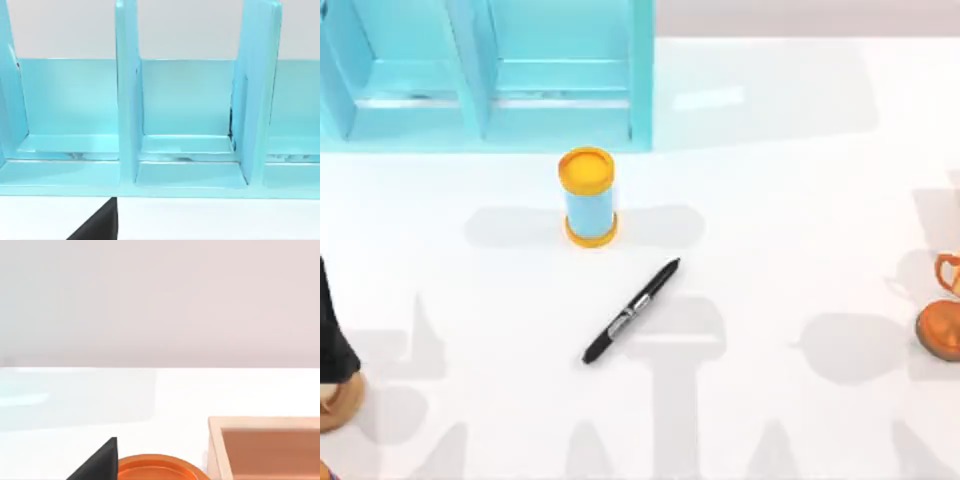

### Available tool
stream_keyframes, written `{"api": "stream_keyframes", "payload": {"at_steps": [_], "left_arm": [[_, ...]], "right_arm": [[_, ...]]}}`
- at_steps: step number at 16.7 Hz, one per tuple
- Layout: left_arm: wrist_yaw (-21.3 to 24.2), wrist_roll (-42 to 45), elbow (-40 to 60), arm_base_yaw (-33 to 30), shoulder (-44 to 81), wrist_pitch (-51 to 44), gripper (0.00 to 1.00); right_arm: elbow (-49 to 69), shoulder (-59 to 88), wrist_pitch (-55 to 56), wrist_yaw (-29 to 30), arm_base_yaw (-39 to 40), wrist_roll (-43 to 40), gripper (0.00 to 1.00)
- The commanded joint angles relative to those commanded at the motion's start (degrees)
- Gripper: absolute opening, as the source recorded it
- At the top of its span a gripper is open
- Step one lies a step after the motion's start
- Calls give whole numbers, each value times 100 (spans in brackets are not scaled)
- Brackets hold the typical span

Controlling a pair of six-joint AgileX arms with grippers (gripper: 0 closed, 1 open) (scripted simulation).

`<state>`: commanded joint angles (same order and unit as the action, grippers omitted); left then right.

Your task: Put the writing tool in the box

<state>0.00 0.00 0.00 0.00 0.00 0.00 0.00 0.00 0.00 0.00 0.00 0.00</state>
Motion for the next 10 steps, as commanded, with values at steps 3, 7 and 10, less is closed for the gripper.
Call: {"api": "stream_keyframes", "payload": {"at_steps": [3,7,10], "left_arm": [[0,0,0,0,0,0,100],[0,0,0,0,0,0,100],[0,0,0,0,0,0,100]], "right_arm": [[55,52,-28,-1,20,33,100],[789,809,-426,-16,291,498,100],[1787,1922,-988,-41,670,1166,100]]}}
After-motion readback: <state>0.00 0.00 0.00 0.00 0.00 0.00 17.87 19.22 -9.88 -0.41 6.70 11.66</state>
